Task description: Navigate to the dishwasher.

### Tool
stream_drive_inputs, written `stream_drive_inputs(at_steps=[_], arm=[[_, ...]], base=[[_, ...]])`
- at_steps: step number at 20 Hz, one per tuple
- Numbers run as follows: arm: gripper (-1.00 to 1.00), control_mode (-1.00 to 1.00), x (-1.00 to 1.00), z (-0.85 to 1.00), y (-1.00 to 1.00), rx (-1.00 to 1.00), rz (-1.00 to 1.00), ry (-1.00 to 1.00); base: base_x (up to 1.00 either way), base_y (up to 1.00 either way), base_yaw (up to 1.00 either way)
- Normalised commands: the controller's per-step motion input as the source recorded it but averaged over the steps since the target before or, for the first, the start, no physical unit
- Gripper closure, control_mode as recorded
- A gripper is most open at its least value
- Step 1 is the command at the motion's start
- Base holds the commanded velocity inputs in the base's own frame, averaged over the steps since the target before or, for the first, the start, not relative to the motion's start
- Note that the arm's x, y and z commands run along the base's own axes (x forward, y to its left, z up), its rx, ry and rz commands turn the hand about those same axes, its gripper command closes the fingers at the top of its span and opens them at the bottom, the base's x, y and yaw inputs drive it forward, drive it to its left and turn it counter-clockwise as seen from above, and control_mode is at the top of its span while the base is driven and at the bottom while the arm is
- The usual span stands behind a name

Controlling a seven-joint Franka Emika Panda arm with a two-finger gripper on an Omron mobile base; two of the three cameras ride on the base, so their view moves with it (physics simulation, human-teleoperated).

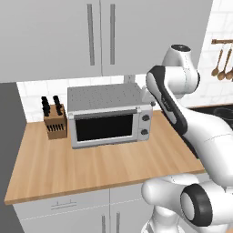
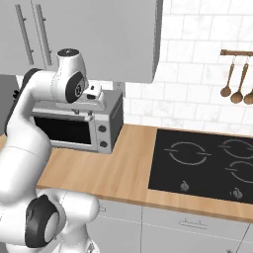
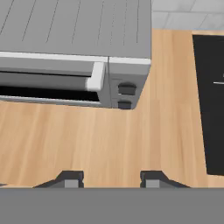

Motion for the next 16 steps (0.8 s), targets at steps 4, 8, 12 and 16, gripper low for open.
stream_drive_inputs(at_steps=[4,8,12,16], arm=[[-1.00,-1.00,-0.25,0.00,0.00,0.00,0.00,0.00],[-1.00,-1.00,-0.88,0.00,-0.03,0.02,0.00,0.00],[-1.00,-1.00,-0.98,0.00,-0.05,0.04,0.00,0.00],[-1.00,-1.00,-0.81,-0.02,-0.01,0.01,0.00,0.00]], base=[[0.00,0.00,0.00],[0.00,0.00,0.00],[0.00,0.00,0.00],[0.00,0.00,0.00]])
